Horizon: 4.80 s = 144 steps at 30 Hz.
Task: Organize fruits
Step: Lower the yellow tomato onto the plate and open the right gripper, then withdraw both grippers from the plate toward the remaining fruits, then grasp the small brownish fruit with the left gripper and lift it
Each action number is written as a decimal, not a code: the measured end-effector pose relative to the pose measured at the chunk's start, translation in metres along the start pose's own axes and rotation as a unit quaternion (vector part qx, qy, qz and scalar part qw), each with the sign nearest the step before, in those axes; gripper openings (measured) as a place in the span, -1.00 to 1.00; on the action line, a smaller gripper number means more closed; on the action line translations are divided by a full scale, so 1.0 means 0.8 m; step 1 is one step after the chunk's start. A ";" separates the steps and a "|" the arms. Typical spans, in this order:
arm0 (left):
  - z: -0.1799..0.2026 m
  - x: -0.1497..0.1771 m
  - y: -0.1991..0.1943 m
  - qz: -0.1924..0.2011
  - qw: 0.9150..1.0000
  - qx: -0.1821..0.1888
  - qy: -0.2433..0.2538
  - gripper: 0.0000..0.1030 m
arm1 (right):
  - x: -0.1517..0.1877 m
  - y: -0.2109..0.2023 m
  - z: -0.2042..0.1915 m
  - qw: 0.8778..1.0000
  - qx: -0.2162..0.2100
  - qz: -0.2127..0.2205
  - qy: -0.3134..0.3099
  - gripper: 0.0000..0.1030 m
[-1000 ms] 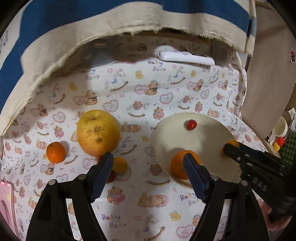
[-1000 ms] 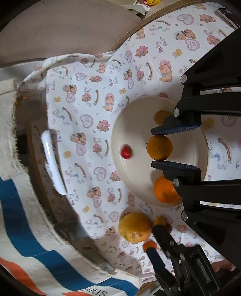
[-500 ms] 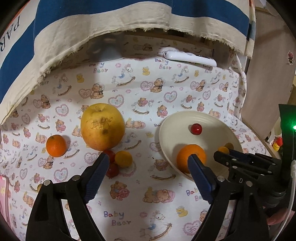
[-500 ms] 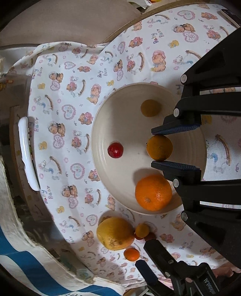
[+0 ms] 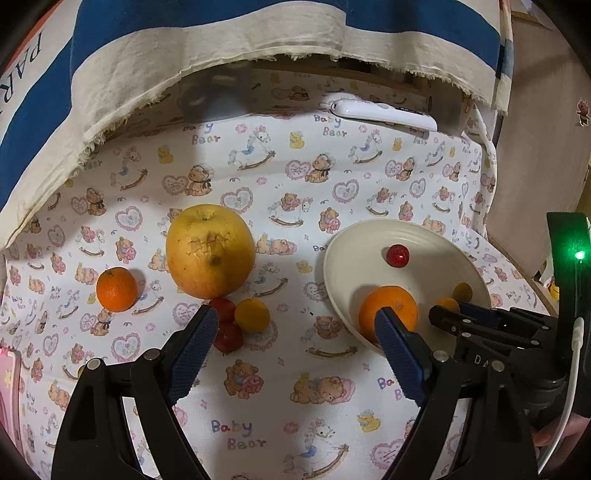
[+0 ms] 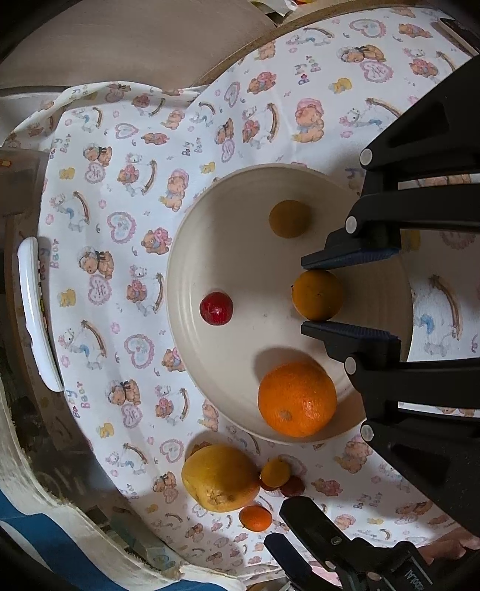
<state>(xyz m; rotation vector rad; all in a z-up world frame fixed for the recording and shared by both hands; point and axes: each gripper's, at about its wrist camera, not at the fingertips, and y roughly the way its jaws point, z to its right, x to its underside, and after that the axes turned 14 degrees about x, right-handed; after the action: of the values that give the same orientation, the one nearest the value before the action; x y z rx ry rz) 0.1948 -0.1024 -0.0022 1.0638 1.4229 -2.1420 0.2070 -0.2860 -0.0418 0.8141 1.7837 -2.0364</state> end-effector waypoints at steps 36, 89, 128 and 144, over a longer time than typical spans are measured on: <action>-0.089 0.023 -0.135 0.177 0.982 -0.053 0.024 0.99 | 0.010 -0.080 -0.015 0.983 -0.048 0.177 0.002 0.30; -0.215 0.056 -0.081 0.003 0.990 -0.092 -0.106 -0.07 | 0.011 -0.098 -0.171 0.956 -0.093 0.270 -0.067 0.99; -0.210 0.057 -0.081 0.062 0.992 -0.084 -0.075 -0.57 | 0.005 -0.079 -0.175 0.969 -0.143 0.179 -0.087 0.62; -0.209 0.057 -0.086 0.077 0.990 -0.088 -0.076 -0.57 | -0.002 -0.003 -0.201 0.978 -0.186 -0.007 -0.090 -0.14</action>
<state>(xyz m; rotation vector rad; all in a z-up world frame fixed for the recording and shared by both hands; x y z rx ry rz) 0.1853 0.0820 -0.0284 0.8934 1.3820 -1.9059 0.2403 -0.1292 -0.0491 0.4899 1.9802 -1.6465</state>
